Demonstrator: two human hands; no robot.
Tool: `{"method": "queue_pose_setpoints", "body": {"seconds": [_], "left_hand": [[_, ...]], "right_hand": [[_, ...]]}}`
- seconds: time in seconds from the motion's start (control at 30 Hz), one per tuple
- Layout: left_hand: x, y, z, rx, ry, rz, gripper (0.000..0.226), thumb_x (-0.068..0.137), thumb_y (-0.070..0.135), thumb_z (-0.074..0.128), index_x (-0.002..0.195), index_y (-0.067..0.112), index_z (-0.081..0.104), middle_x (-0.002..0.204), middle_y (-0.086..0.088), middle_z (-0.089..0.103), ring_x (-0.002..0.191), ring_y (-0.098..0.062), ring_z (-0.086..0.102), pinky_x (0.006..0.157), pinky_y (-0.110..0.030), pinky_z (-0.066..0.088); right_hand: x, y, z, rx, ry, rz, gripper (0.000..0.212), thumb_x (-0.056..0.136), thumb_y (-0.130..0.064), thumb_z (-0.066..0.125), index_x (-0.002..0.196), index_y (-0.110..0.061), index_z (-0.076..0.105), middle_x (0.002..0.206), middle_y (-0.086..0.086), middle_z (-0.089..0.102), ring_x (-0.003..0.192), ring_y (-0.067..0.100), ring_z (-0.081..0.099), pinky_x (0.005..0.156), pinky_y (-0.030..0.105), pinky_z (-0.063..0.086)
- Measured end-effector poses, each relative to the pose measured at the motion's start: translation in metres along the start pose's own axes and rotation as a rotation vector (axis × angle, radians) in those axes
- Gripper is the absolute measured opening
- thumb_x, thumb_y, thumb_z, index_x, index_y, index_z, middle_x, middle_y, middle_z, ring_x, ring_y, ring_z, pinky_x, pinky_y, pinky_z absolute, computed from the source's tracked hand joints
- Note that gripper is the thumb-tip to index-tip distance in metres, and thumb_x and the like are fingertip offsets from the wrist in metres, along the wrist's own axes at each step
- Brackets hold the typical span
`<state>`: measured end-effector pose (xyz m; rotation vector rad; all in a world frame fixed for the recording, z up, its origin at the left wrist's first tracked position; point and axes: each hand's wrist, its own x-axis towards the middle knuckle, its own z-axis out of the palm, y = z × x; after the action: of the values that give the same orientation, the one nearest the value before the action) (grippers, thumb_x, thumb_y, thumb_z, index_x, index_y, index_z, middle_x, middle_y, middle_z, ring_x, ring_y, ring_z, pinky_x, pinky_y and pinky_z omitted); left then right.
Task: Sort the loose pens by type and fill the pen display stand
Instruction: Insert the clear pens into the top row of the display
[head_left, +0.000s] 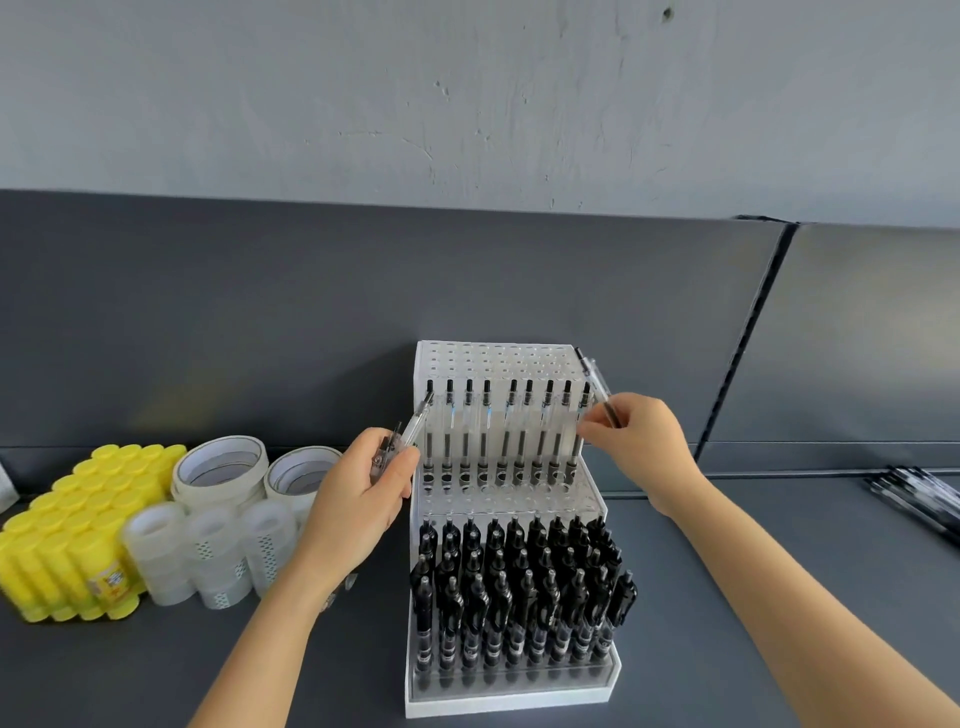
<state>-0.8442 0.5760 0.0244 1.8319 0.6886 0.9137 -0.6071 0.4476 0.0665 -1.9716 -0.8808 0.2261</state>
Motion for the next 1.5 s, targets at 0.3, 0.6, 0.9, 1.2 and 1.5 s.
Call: {"method": "queue_pose_setpoints", "body": {"seconds": [0.3, 0.6, 0.9, 1.2, 1.5], "left_hand": [[0.002, -0.006, -0.002, -0.038, 0.006, -0.02, 0.012, 0.096, 0.031, 0.052, 0.091, 0.02, 0.054, 0.062, 0.004, 0.055, 0.048, -0.012, 0.041, 0.048, -0.026, 0.033], [0.001, -0.013, -0.007, -0.094, 0.009, -0.045, 0.012, 0.097, 0.028, 0.052, 0.091, 0.017, 0.053, 0.063, 0.001, 0.054, 0.047, -0.012, 0.039, 0.044, -0.023, 0.03], [0.0, -0.025, -0.015, -0.086, 0.037, -0.031, 0.012, 0.097, 0.028, 0.052, 0.091, 0.018, 0.053, 0.061, 0.003, 0.055, 0.045, -0.012, 0.04, 0.042, -0.021, 0.031], [0.0, -0.027, -0.016, -0.075, 0.026, -0.027, 0.012, 0.097, 0.03, 0.052, 0.096, 0.018, 0.054, 0.063, 0.001, 0.056, 0.046, -0.011, 0.043, 0.043, -0.022, 0.033], [0.0, -0.026, -0.018, -0.129, 0.028, -0.029, 0.013, 0.097, 0.029, 0.052, 0.096, 0.017, 0.055, 0.065, -0.002, 0.056, 0.047, -0.012, 0.042, 0.041, -0.02, 0.031]], "right_hand": [[-0.019, -0.037, 0.0, 0.291, 0.169, -0.048, 0.034, 0.089, -0.023, 0.049, 0.087, 0.009, 0.058, 0.068, 0.01, 0.038, 0.061, 0.019, 0.03, 0.053, 0.027, 0.029], [-0.028, -0.083, 0.036, 0.212, -0.137, -0.178, 0.008, 0.085, -0.008, 0.066, 0.077, -0.008, 0.065, 0.071, 0.005, 0.07, 0.059, 0.013, 0.067, 0.063, 0.027, 0.058], [-0.027, -0.093, 0.08, -0.131, -0.183, -0.259, 0.022, 0.092, -0.02, 0.059, 0.082, -0.001, 0.065, 0.071, 0.011, 0.07, 0.07, 0.024, 0.07, 0.068, 0.036, 0.059], [-0.024, -0.085, 0.102, -0.387, -0.276, -0.221, 0.033, 0.09, -0.026, 0.062, 0.076, 0.003, 0.065, 0.076, 0.017, 0.071, 0.069, 0.03, 0.07, 0.066, 0.042, 0.06], [-0.028, -0.09, 0.107, -0.524, -0.276, -0.263, 0.037, 0.091, -0.029, 0.06, 0.06, -0.013, 0.051, 0.076, 0.01, 0.069, 0.065, 0.024, 0.066, 0.067, 0.038, 0.059]]}}
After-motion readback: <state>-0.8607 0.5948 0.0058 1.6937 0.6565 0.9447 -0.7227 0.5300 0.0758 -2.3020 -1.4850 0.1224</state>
